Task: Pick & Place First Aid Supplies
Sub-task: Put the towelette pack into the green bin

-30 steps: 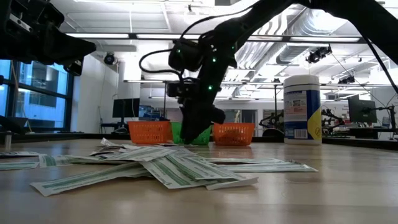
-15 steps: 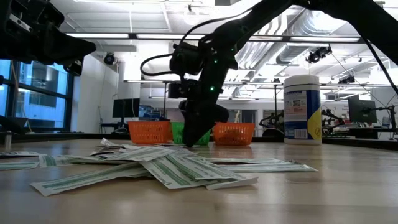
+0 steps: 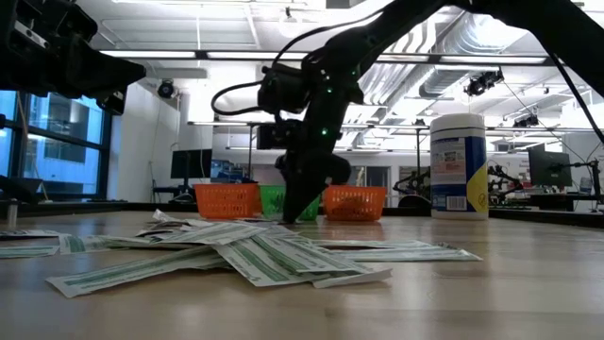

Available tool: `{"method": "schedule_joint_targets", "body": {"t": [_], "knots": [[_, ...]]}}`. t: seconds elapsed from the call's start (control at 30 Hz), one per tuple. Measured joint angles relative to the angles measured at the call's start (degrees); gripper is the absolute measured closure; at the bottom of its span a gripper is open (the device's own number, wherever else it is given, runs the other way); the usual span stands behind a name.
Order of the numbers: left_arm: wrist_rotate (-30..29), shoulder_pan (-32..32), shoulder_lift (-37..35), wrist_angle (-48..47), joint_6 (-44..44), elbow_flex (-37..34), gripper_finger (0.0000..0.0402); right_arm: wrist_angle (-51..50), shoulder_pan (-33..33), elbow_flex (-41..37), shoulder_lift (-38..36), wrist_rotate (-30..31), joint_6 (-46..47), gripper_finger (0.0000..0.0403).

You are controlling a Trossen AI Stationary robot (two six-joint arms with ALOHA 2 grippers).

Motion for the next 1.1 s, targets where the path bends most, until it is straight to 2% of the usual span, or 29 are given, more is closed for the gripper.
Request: {"method": "schedule_joint_targets", "body": {"t": [0.1, 0.2, 0.5, 0.73, 1.1], "knots": [[0.0, 0.0, 0.0, 0.0, 0.0, 0.0, 0.04, -0.7, 0.5, 0.0, 0.3, -0.2, 0.1, 0.0396], [0.0, 0.0, 0.0, 0.0, 0.0, 0.0, 0.04, -1.2, 1.0, 0.0, 0.3, -0.4, 0.1, 0.04], [0.0, 0.0, 0.0, 0.0, 0.0, 0.0, 0.04, -3.7, 2.3, 2.0, 0.4, 0.1, 3.9, 0.0402], [0.0, 0.0, 0.0, 0.0, 0.0, 0.0, 0.04, -8.4, 2.9, 4.8, -0.3, 3.0, 4.6, 0.0403], [0.0, 0.0, 0.0, 0.0, 0.0, 0.0, 0.04, -10.2, 3.8, 5.6, -4.0, 4.6, 5.1, 0.0403]]}}
